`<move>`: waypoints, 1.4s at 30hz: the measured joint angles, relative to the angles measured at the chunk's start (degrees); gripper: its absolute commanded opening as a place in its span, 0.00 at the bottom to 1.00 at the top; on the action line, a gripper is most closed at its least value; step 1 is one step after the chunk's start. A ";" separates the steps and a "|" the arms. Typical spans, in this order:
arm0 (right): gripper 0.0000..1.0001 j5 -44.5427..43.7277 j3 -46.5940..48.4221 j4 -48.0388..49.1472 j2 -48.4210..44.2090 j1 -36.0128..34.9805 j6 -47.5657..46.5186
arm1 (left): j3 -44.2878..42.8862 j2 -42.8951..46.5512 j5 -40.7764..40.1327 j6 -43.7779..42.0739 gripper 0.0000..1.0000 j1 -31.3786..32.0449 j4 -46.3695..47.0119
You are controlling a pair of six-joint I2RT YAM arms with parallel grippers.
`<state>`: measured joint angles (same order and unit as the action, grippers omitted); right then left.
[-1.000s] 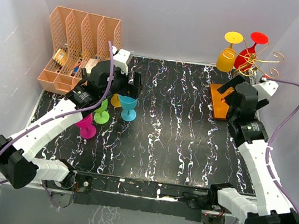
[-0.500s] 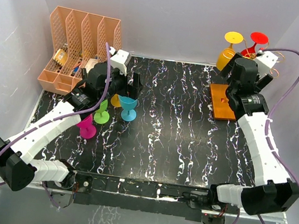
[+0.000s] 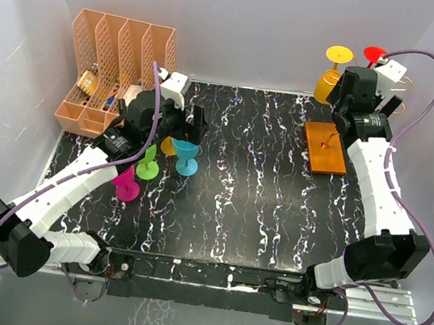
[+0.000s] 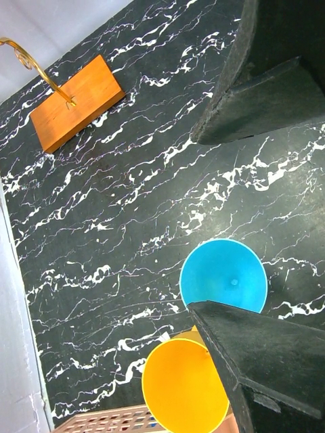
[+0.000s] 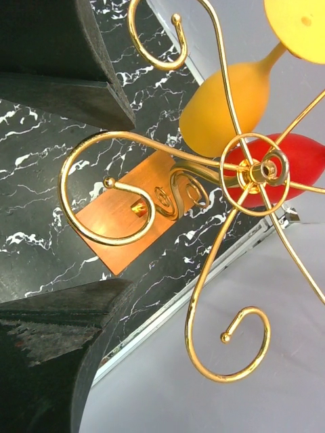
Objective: Take the wine glass off the wine glass rack
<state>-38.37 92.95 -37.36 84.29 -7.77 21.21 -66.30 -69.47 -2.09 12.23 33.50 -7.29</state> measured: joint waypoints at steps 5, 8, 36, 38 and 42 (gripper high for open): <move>0.99 0.37 0.46 -1.97 0.46 1.11 -0.11 | 0.00 -0.28 0.22 0.28 0.97 0.00 -0.02; 0.99 1.53 0.46 -2.10 0.39 2.58 -0.04 | 0.00 -0.31 0.63 0.37 0.97 0.00 0.02; 0.99 10.82 -6.58 -6.62 -12.61 5.64 -0.24 | 0.00 -1.60 2.86 0.90 0.97 0.00 -0.02; 0.99 13.16 -6.25 -7.43 -12.70 5.64 -0.17 | 0.00 -1.60 2.97 0.90 0.97 0.00 -0.02; 0.99 18.18 -2.93 -10.95 -11.85 5.66 0.13 | 0.00 -1.68 3.15 0.94 0.97 0.00 0.02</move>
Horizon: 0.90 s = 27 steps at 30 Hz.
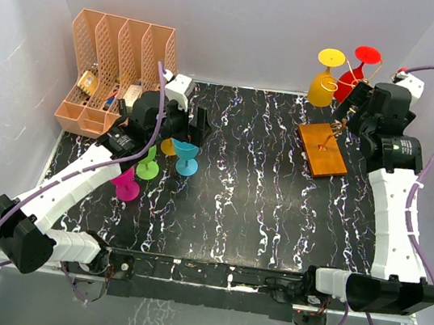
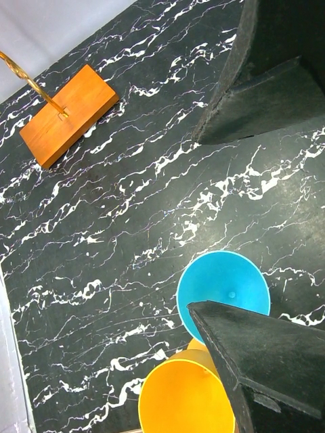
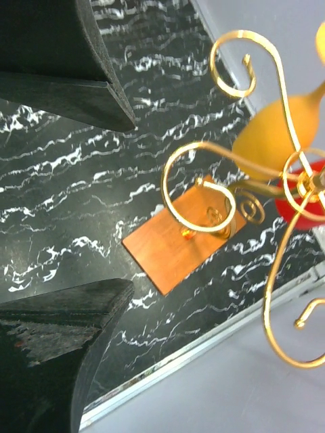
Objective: Take the wine glass off the wine glass rack
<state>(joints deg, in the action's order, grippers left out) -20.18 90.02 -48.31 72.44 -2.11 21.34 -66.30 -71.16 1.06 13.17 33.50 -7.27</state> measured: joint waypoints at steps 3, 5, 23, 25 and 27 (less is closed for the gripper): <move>0.99 3.06 3.87 -1.55 0.31 0.00 0.31 | 0.00 -0.31 0.13 0.13 0.97 0.00 0.02; 0.99 4.35 6.80 -1.92 0.35 0.00 0.72 | 0.00 -0.68 0.26 0.20 0.97 0.00 -0.02; 0.90 10.51 25.64 5.92 19.21 0.04 10.58 | 0.00 -1.46 0.90 0.50 0.97 0.00 -0.02; 0.87 10.78 27.19 7.37 22.67 0.09 12.20 | 0.00 -1.46 0.92 0.52 0.97 0.00 -0.02; 0.87 10.73 29.49 7.65 25.90 0.13 13.20 | 0.00 -1.44 0.92 0.52 0.97 0.00 -0.02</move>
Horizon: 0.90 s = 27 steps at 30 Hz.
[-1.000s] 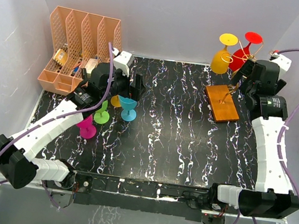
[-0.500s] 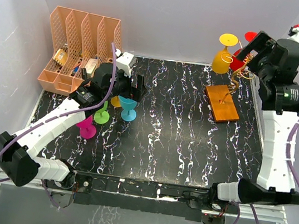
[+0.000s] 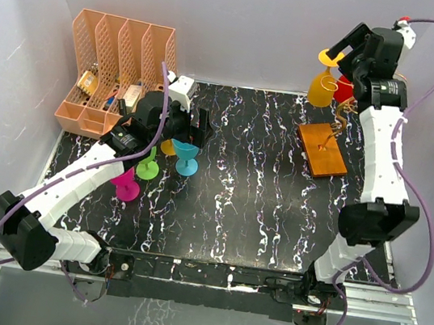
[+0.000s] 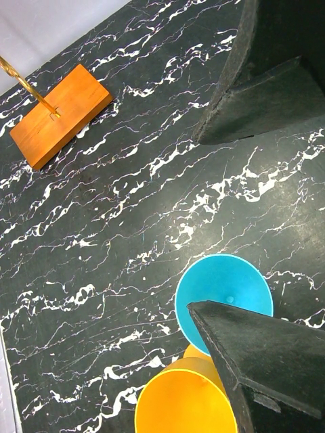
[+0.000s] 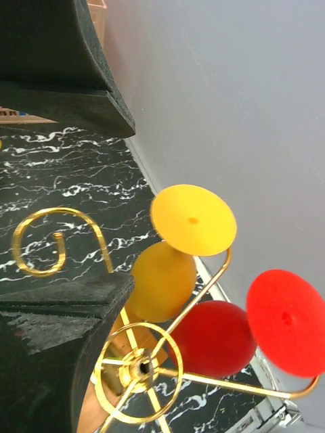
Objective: Take the wine glass off the wine glass rack
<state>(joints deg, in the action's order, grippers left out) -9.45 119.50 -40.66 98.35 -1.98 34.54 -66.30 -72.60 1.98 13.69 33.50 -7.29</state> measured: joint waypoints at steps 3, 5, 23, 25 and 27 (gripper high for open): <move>0.82 -0.02 3.85 0.74 5.09 0.11 0.37 | 0.00 0.00 0.00 0.02 0.97 0.00 0.00; 0.79 -0.07 5.14 0.85 7.28 0.15 0.28 | 0.00 0.00 0.04 0.00 0.97 0.00 0.00; 0.58 -2.67 7.91 1.99 13.16 1.38 -0.42 | 0.00 0.00 0.22 0.00 0.97 0.00 -0.02; 0.57 -2.67 8.24 1.95 13.51 1.40 -0.39 | 0.00 0.00 0.22 0.00 0.97 0.00 -0.02; 0.56 -2.62 8.59 1.95 14.08 1.40 -0.39 | 0.00 -0.02 0.22 0.00 0.97 0.00 -0.02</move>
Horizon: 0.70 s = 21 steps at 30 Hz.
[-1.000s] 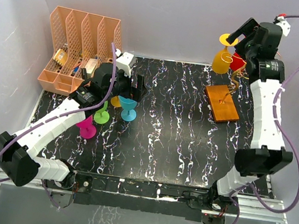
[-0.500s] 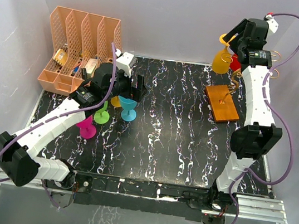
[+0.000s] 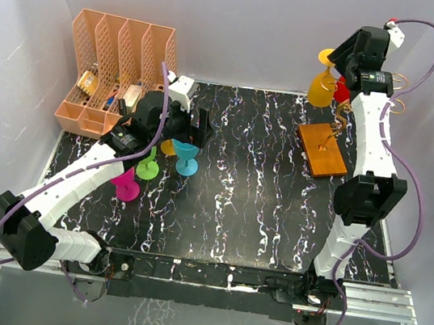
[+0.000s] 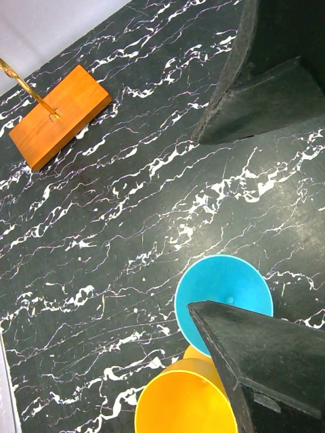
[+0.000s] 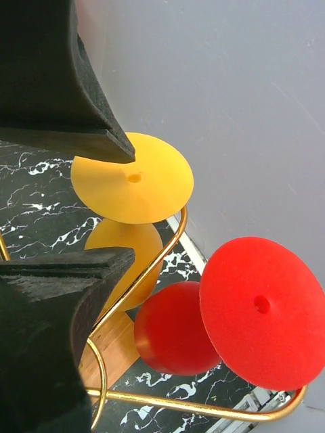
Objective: Take the wine glass off the wine glass rack
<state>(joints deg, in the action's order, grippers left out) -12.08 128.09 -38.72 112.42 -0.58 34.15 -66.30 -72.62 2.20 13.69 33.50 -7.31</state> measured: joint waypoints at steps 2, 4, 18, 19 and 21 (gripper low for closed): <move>0.55 0.02 0.17 0.17 0.57 0.00 0.02 | 0.00 0.02 0.00 0.00 0.97 0.00 0.00; 0.54 0.07 0.46 0.04 1.20 0.00 0.00 | 0.00 0.02 0.00 0.00 0.97 0.00 0.00; 0.34 0.90 1.14 0.87 2.49 1.62 -0.28 | 0.00 0.00 -0.09 -0.02 0.97 0.00 -0.04; 0.31 0.90 1.14 1.05 2.49 1.62 -0.39 | 0.00 0.00 -0.09 -0.02 0.97 0.00 -0.04; 0.28 0.94 1.14 1.31 2.49 1.60 -0.83 | 0.00 0.00 -0.09 -0.02 0.97 0.00 -0.04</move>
<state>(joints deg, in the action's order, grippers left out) -11.14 129.23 -37.41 114.91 1.02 33.32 -66.30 -72.62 2.11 13.67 33.50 -7.35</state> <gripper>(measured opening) 0.331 0.970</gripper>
